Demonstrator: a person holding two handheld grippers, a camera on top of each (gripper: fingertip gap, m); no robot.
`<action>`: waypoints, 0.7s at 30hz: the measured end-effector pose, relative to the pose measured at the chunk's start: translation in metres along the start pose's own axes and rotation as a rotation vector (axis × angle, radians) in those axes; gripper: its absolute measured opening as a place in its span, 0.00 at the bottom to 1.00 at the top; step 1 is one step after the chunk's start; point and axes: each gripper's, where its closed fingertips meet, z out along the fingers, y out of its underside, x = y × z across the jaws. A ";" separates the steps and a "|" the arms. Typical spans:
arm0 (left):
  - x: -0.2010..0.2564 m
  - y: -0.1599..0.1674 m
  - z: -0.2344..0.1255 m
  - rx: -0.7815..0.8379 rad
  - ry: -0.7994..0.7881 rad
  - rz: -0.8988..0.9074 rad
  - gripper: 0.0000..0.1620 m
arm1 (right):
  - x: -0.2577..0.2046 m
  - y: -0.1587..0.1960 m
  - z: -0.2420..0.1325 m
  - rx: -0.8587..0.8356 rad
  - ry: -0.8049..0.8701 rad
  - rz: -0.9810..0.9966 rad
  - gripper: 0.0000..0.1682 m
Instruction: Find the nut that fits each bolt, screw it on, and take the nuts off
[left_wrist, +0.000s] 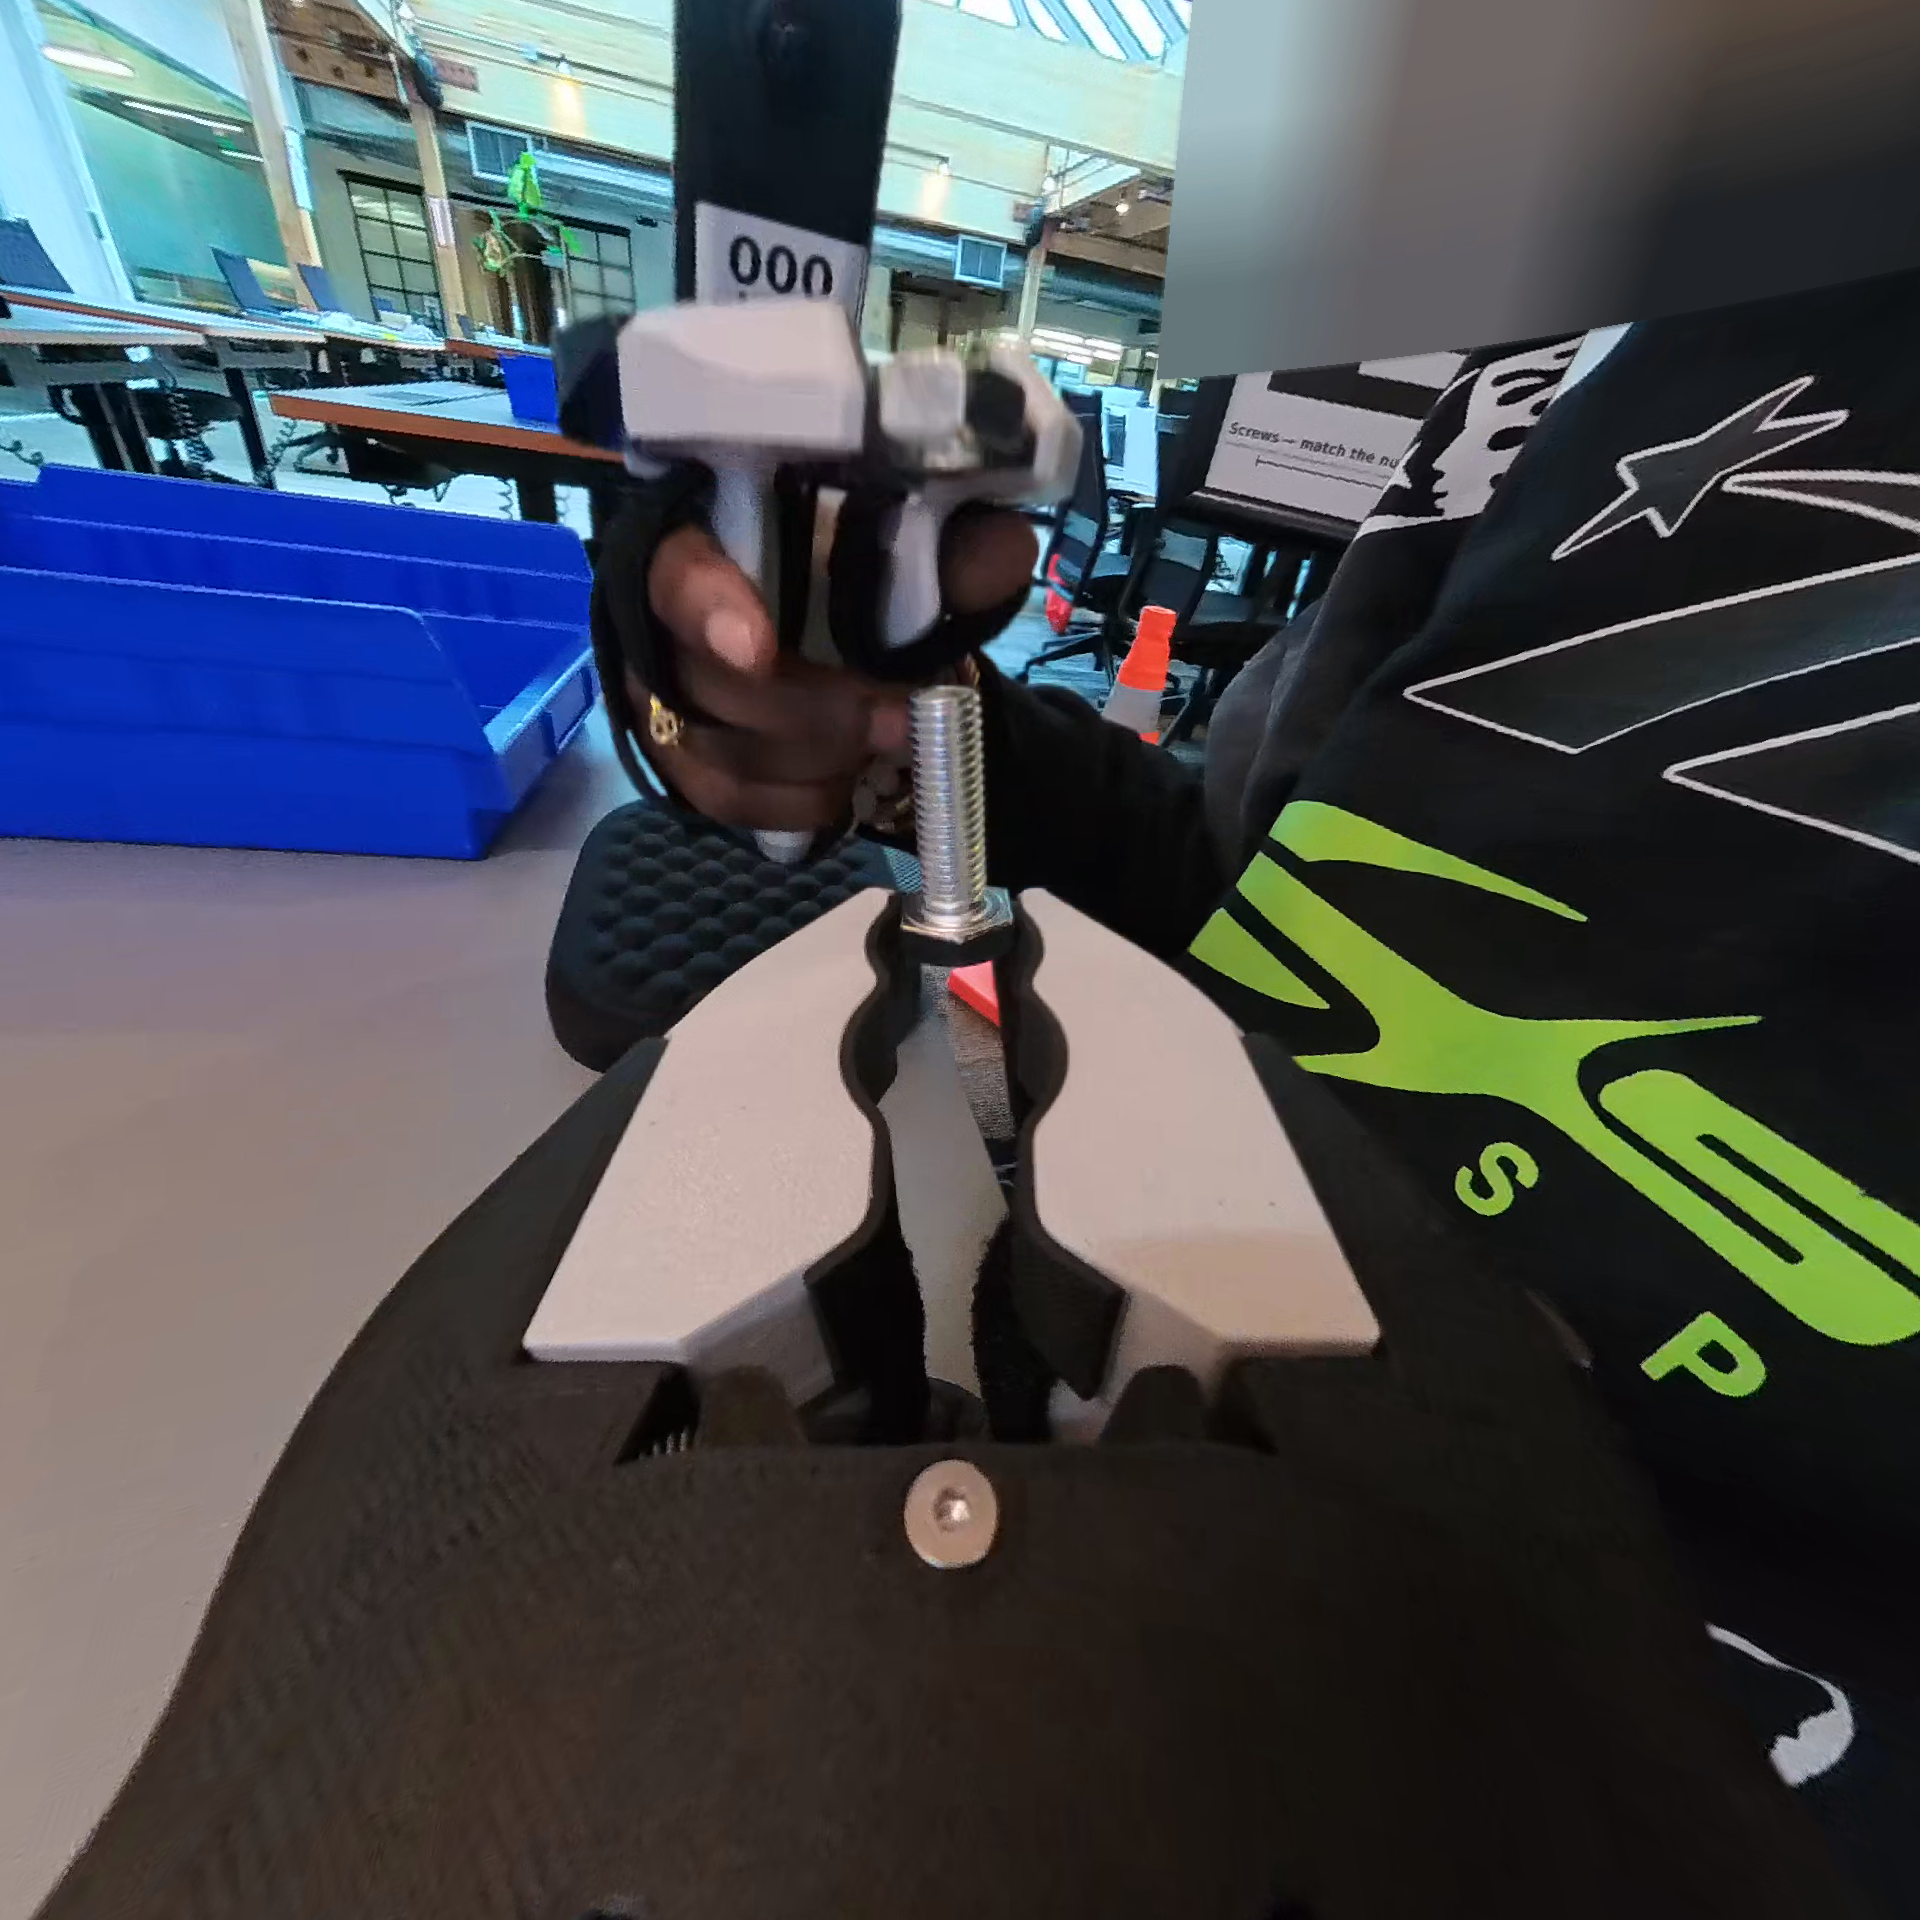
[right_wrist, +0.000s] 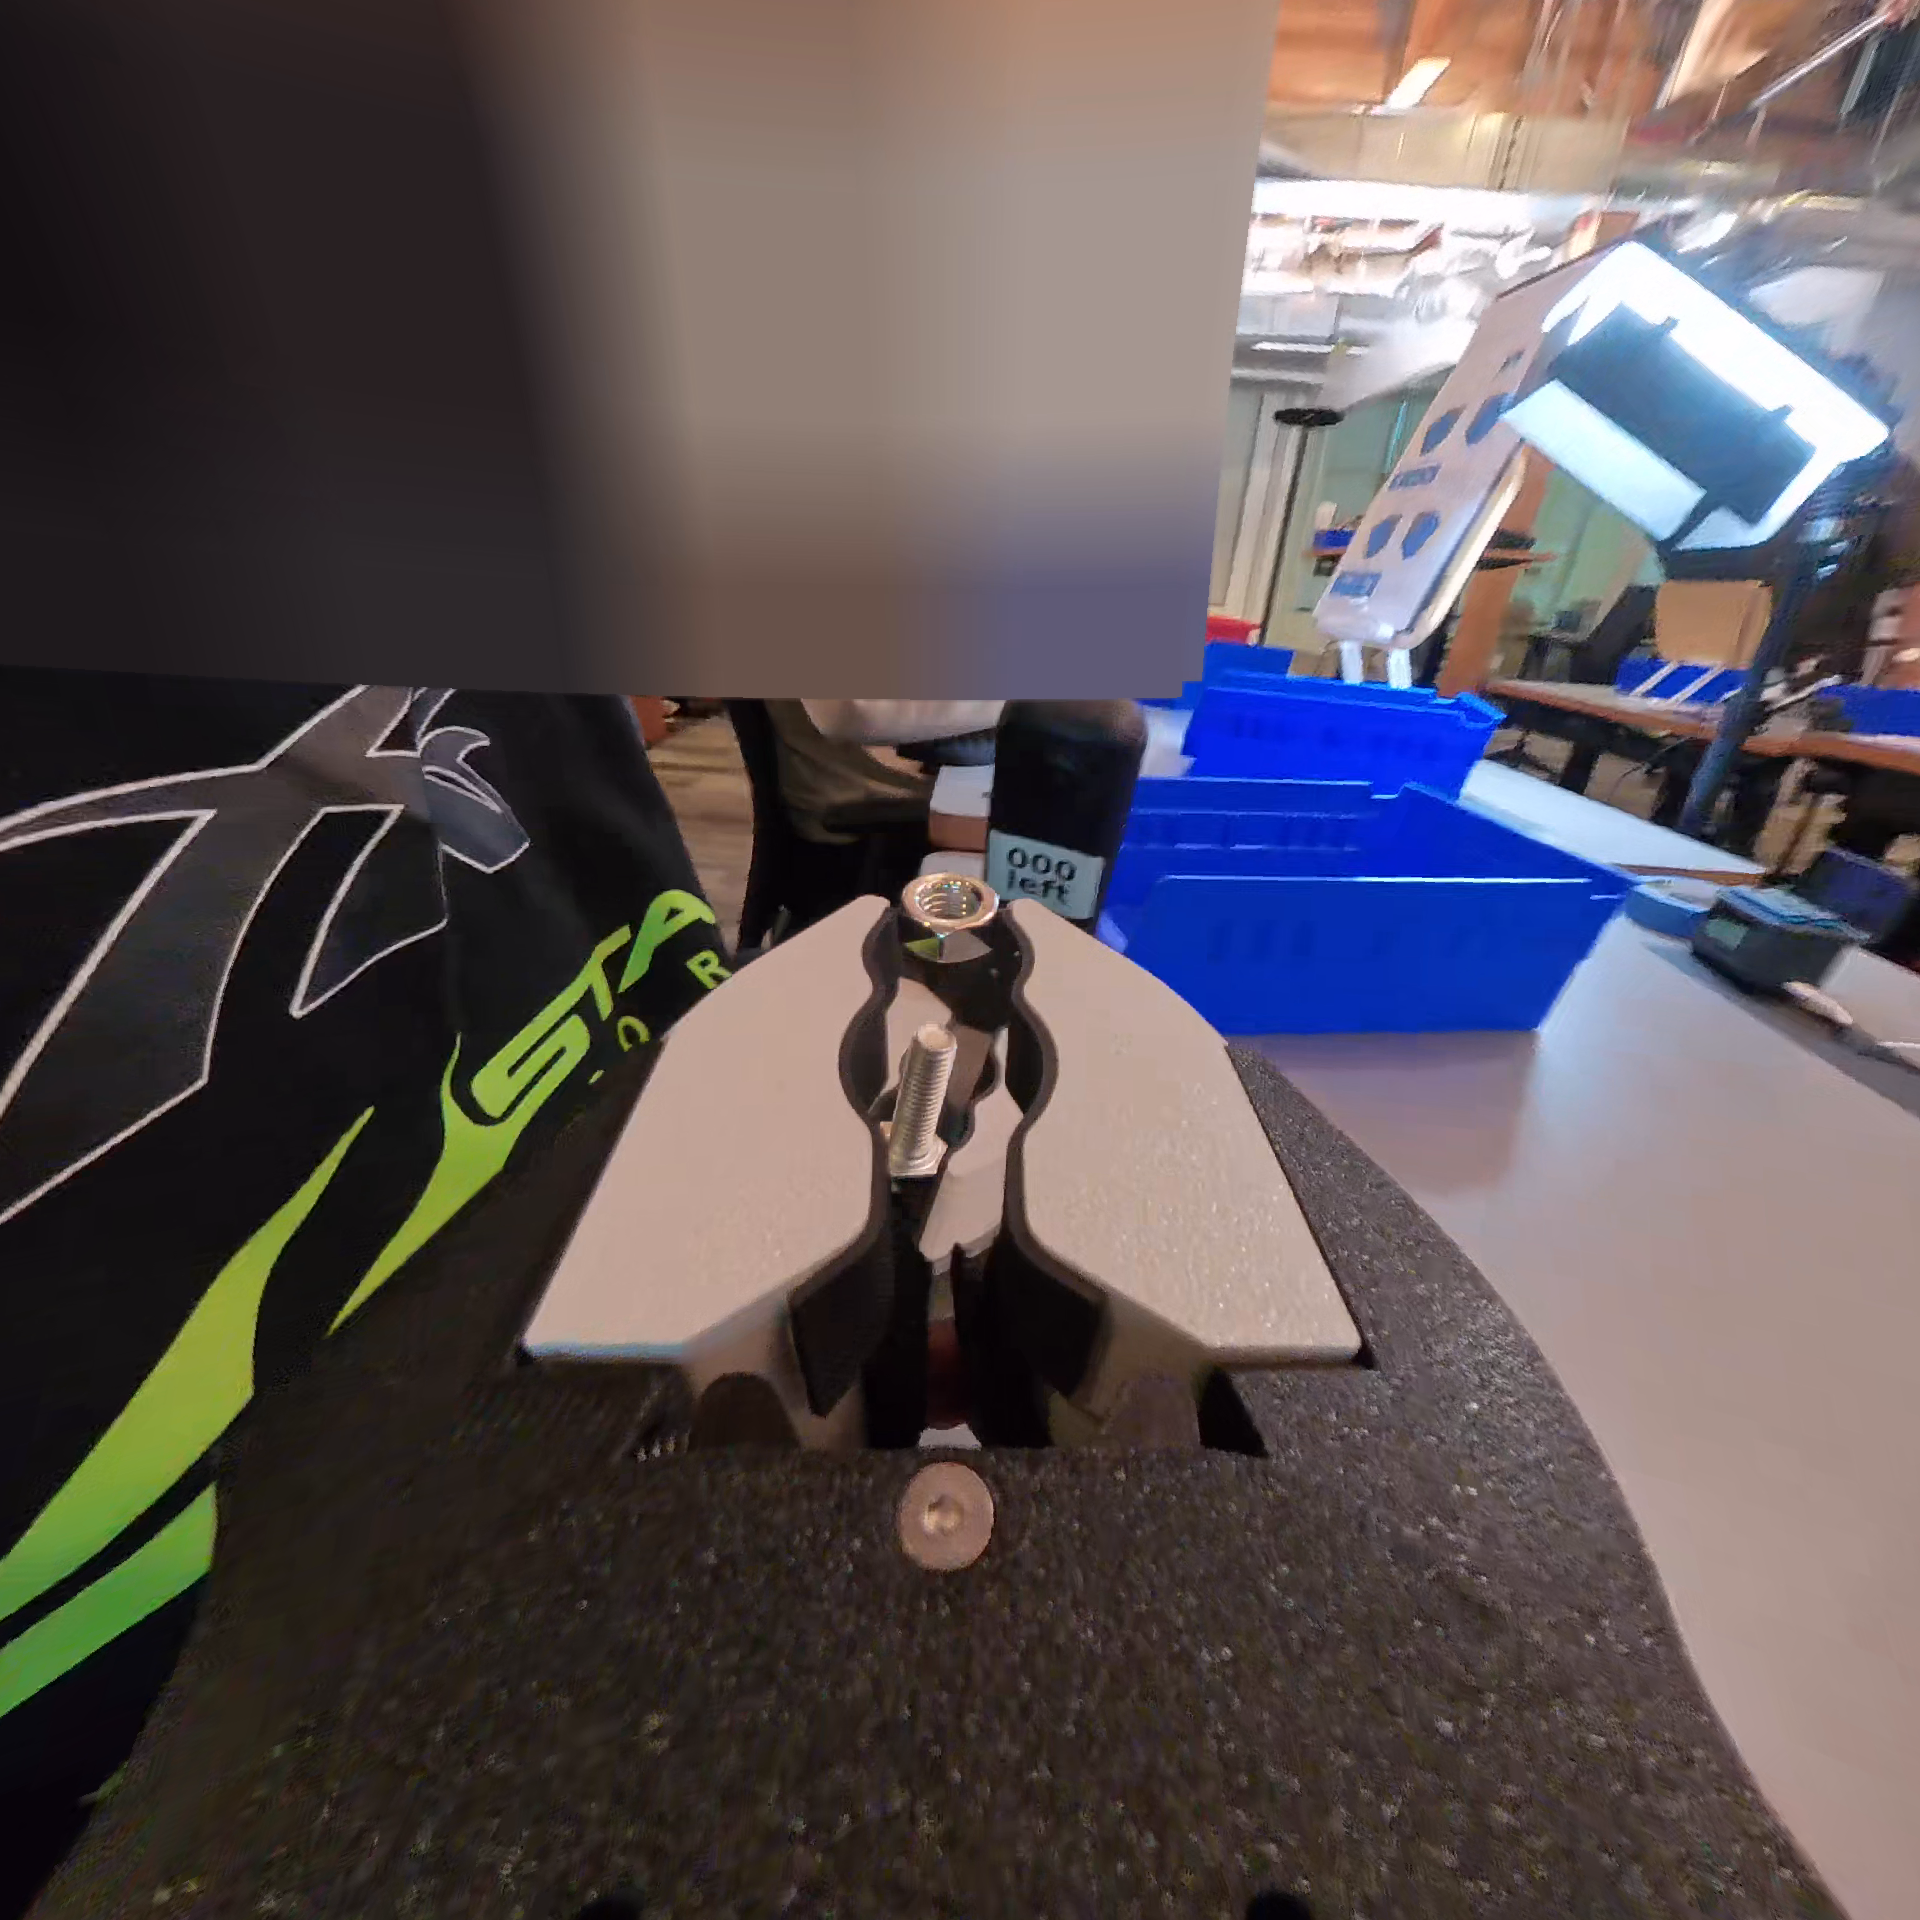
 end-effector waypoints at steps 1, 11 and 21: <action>-0.001 0.000 0.000 0.003 -0.011 0.000 0.11 | 0.003 -0.004 -0.004 0.005 0.029 -0.011 0.11; -0.026 -0.012 -0.013 0.099 -0.174 -0.011 0.12 | 0.123 -0.006 -0.205 -0.369 1.031 0.049 0.11; -0.045 -0.023 -0.029 0.198 -0.298 -0.040 0.12 | 0.151 0.102 -0.324 -1.010 1.136 0.408 0.11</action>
